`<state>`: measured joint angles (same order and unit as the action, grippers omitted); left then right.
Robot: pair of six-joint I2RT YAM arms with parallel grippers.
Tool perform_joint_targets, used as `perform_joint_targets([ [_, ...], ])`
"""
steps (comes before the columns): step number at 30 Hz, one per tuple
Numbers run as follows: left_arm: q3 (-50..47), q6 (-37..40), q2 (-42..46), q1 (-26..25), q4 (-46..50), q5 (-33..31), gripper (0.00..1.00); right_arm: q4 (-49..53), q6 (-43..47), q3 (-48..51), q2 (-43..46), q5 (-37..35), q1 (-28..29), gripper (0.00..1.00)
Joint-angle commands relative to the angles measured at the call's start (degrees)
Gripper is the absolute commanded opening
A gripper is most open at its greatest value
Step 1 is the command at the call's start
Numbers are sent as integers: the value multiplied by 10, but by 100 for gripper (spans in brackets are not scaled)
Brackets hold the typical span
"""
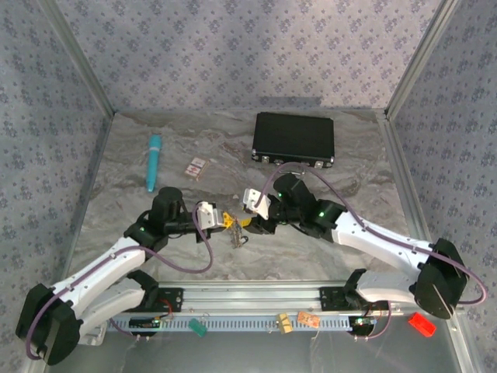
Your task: Put the keys on the keyring
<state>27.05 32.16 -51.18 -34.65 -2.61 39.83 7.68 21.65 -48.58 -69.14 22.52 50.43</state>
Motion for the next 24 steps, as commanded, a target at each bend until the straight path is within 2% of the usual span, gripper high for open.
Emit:
perform_joint_targets([
  [1,-3,22,1,-6,-25,26,0,-16,39,-13,-15,42,5,38],
  [17,4,10,0,-6,-24,31,0,-39,30,-18,-46,53,15,13],
  [20,3,6,1,-6,-28,30,0,-35,31,-23,-50,48,17,0],
  [22,6,4,2,-7,-22,17,0,-20,38,-31,-47,31,17,0],
  [24,10,9,3,-7,-9,-5,10,16,51,-50,-44,14,18,0],
])
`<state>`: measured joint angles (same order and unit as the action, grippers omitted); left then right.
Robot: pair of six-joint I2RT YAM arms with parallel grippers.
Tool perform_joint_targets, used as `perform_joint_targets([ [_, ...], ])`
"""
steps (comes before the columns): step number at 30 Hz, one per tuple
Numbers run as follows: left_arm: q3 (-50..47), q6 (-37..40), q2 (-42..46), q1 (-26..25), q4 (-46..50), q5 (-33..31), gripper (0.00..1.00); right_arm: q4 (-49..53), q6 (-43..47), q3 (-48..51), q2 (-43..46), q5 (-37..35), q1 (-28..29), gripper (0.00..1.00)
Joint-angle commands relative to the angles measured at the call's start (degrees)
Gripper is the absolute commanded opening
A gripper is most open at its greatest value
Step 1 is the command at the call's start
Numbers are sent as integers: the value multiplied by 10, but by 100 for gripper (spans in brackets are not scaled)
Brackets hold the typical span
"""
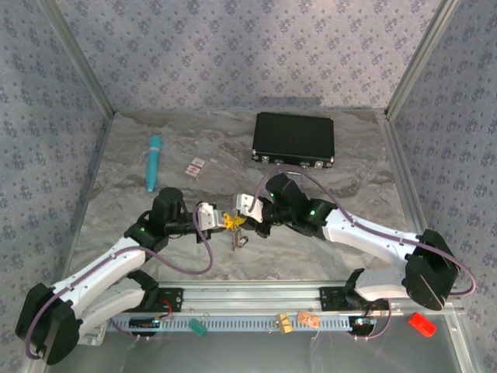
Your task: Put the keys on the keyring
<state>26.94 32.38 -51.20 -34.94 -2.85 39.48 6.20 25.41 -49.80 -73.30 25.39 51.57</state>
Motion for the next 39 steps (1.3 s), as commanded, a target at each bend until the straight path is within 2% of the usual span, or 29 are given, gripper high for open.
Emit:
perform_joint_targets([
  [1,14,9,4,-4,0,-16,16,60,25,-53,-3,-25,7,0],
  [3,18,15,5,-5,10,-29,21,123,51,-86,-11,-50,12,0],
  [7,25,17,3,-4,13,-34,23,211,92,-139,-35,-110,26,0],
  [15,18,-3,14,-4,-10,-21,23,269,130,-210,-76,-156,52,0],
  [20,18,-8,14,-4,-18,-18,22,257,128,-217,-81,-136,56,0],
  [24,16,-12,16,-3,-25,-18,15,252,123,-218,-85,-124,58,0],
  [28,10,-17,24,-3,-37,-28,13,231,110,-197,-74,-100,50,0],
  [30,6,-24,29,-2,-48,-29,9,219,102,-190,-65,-87,45,0],
  [32,3,-34,30,-1,-60,-26,0,203,94,-159,-58,-73,41,0],
  [34,4,-42,30,0,-65,-18,0,180,84,-142,-47,-59,37,0],
  [35,3,-47,30,0,-68,-15,0,166,75,-129,-39,-49,32,4],
  [37,1,-66,31,-1,-80,-9,0,112,37,-90,-9,-6,1,22],
  [39,-6,-100,34,-1,-105,-4,0,53,-4,-46,23,42,-37,30],
])
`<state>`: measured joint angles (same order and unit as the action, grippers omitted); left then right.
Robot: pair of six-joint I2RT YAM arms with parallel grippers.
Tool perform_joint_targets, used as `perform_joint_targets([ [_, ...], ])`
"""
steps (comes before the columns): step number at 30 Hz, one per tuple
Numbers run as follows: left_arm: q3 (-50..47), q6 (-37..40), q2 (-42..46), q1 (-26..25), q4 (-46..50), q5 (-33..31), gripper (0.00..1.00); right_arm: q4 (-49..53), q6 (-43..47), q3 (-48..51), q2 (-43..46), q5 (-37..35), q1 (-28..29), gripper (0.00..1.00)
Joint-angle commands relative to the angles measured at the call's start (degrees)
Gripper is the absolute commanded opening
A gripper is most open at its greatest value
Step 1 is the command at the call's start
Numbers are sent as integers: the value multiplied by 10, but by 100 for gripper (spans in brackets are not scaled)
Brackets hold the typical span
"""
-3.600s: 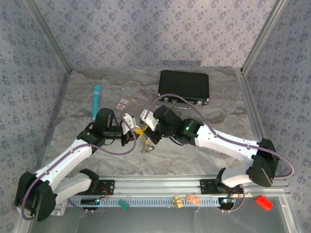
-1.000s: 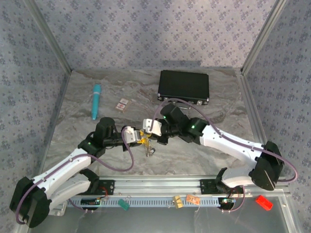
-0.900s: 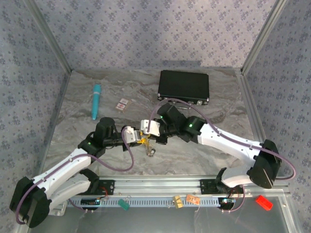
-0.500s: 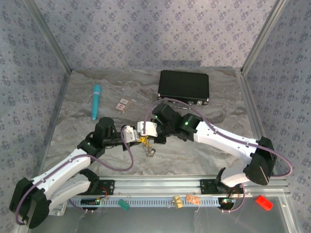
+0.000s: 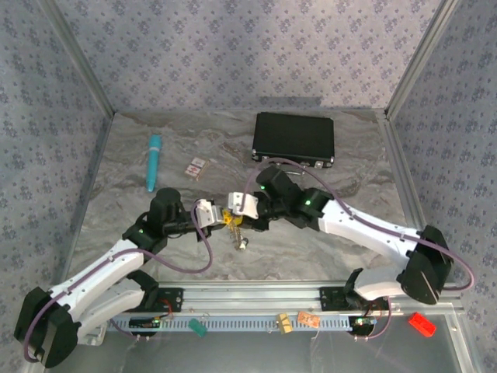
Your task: Put the keys on the keyring
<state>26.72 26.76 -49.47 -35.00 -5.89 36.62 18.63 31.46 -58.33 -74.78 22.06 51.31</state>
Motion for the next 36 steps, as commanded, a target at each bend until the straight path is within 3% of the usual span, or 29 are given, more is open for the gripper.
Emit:
perform_joint_targets([
  [1,-6,-60,16,-3,-86,28,0,-100,-83,59,51,100,-51,33],
  [6,-14,-119,17,-26,-128,4,0,-166,-119,106,67,156,-76,38],
  [16,-32,-95,20,-53,-135,-30,0,-152,-112,114,90,182,-91,35],
  [25,-39,-78,25,-54,-132,-31,0,-121,-94,107,92,166,-73,36],
  [36,-67,-93,24,-60,-191,-29,0,-163,-63,98,58,153,-41,33],
])
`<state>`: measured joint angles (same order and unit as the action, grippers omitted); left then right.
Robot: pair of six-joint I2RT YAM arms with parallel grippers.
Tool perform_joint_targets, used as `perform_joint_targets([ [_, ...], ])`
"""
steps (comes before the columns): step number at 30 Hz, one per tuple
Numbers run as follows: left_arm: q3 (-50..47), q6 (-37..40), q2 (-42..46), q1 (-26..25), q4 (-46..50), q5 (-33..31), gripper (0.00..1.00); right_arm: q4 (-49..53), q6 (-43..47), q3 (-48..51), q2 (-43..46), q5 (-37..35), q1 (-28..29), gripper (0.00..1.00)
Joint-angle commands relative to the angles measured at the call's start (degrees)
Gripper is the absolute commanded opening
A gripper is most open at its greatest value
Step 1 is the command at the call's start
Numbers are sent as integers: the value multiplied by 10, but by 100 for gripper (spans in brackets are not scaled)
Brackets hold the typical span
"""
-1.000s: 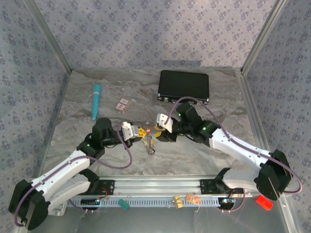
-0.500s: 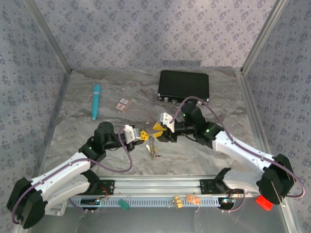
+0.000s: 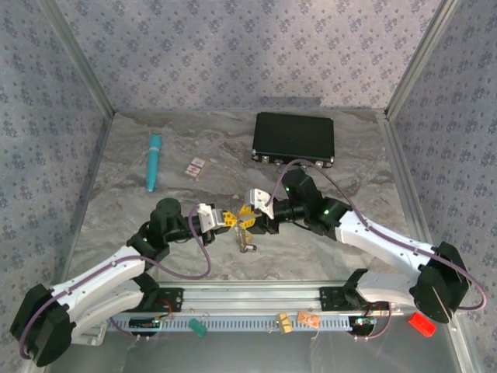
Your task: Put the keys on the keyring
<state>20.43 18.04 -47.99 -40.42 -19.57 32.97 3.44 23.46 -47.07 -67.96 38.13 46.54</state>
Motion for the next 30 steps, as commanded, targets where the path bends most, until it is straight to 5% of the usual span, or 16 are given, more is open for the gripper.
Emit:
perform_joint_targets([
  [1,-5,-7,10,-8,-56,8,0,-13,18,-16,-12,-10,8,32],
  [7,-9,-5,19,-9,-52,13,0,-3,26,-15,-8,-21,10,21],
  [15,-7,-6,20,-11,-53,28,0,13,43,-25,-23,-41,18,24],
  [23,-8,-10,22,-11,-56,19,0,33,58,-42,-32,-54,17,0],
  [26,-2,-5,22,-11,-33,-8,17,65,73,-61,-29,-65,17,0],
  [27,1,-2,24,-11,-22,-18,29,78,78,-68,-29,-70,18,0],
  [30,17,15,22,-12,17,-38,40,132,105,-96,-35,-93,23,0],
])
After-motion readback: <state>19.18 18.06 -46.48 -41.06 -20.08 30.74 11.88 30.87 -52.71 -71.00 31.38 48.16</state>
